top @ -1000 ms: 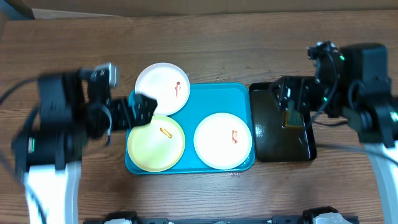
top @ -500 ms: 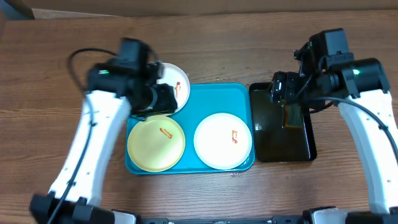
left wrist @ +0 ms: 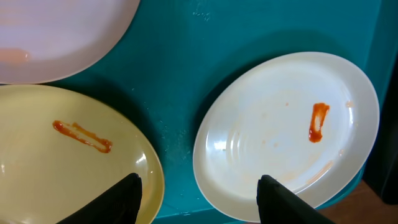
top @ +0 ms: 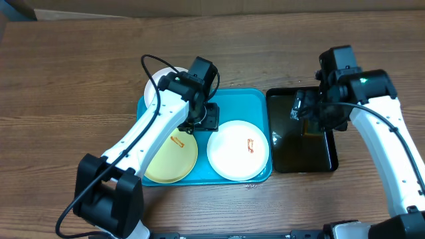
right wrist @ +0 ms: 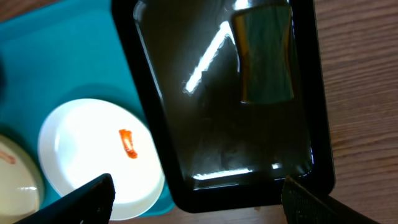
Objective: Clean dirty plates on tray and stack at the side
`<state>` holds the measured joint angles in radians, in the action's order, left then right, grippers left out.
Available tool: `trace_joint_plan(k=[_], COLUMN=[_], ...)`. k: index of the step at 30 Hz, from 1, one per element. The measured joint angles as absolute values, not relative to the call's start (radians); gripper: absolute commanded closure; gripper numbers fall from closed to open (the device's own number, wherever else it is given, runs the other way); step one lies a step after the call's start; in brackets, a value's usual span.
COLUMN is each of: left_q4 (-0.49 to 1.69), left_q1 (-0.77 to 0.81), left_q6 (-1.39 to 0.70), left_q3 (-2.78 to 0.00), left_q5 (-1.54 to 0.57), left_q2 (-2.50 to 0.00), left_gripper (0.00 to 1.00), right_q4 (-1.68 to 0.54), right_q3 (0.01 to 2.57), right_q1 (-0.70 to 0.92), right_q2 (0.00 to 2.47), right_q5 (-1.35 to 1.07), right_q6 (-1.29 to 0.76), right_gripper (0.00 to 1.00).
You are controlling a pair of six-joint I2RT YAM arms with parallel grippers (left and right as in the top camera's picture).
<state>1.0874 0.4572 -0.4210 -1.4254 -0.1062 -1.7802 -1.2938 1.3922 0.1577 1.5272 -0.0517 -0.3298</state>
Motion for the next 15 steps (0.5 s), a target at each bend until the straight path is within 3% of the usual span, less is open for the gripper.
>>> trace_joint_plan(k=[15], left_q4=[1.086], left_q1=[0.481], left_q6=[-0.503], left_q3=[-1.425], left_q5=[-0.099], left_q2=[-1.811], left_gripper=[0.28], right_q4=[-1.100], right_q3=[1.237], right_q1=[0.158], right_q2=[1.530], right_q5=[-0.034], right_q6=[-0.340], right_gripper=[0.12])
